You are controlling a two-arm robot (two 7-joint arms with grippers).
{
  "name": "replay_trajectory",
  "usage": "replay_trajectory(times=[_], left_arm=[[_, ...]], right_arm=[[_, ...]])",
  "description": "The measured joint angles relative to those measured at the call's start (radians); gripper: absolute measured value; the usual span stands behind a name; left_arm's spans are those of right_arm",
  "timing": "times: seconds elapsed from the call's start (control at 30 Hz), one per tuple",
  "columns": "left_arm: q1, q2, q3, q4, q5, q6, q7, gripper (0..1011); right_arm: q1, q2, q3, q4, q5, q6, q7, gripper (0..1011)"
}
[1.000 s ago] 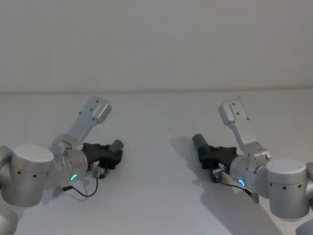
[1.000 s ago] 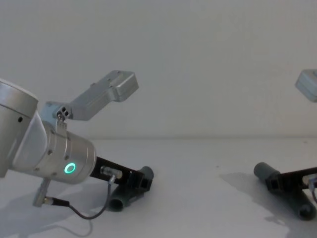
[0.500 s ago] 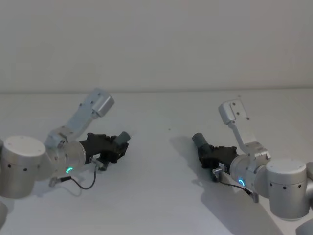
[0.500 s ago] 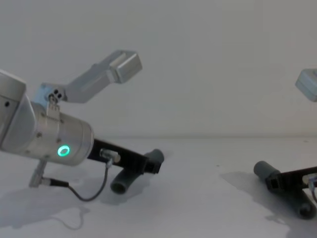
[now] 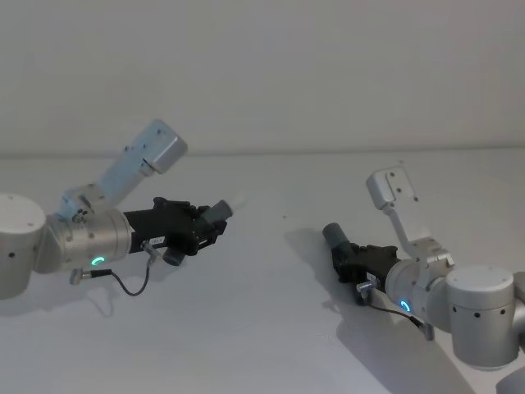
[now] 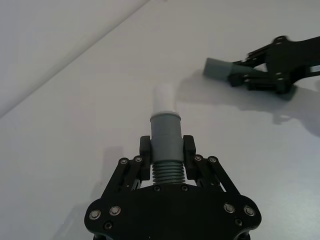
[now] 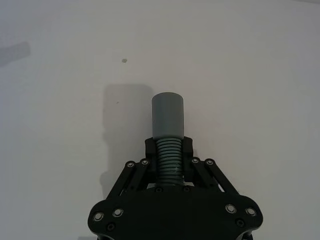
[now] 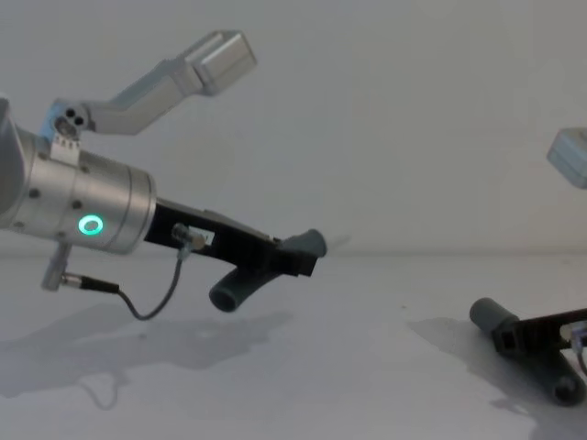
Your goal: Use both hands to pick up one end of the pipe from the table, align the ends, and insert them.
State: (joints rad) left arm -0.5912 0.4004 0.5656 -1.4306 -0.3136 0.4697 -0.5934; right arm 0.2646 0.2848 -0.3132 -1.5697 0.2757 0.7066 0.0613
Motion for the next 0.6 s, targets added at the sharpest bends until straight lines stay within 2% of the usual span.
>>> replay_trajectory(times=[0.17,0.47,0.6], left_arm=[[-0.031,0.019,0.014,0.019,-0.012,-0.034,-0.076,341],[-0.1,0.056,0.054,0.067,-0.032,-0.103,-0.246,341],[-0.121,0.065,0.069,0.085,-0.035,-0.128,-0.298,341]], right_arm=[[0.0,0.0,0.0,0.0,0.0,0.0,0.0,255],[0.0,0.0,0.0,0.0,0.0,0.0,0.001,255],[0.003,0.009,-0.007,-0.002,-0.006,-0.003,0.007,255]])
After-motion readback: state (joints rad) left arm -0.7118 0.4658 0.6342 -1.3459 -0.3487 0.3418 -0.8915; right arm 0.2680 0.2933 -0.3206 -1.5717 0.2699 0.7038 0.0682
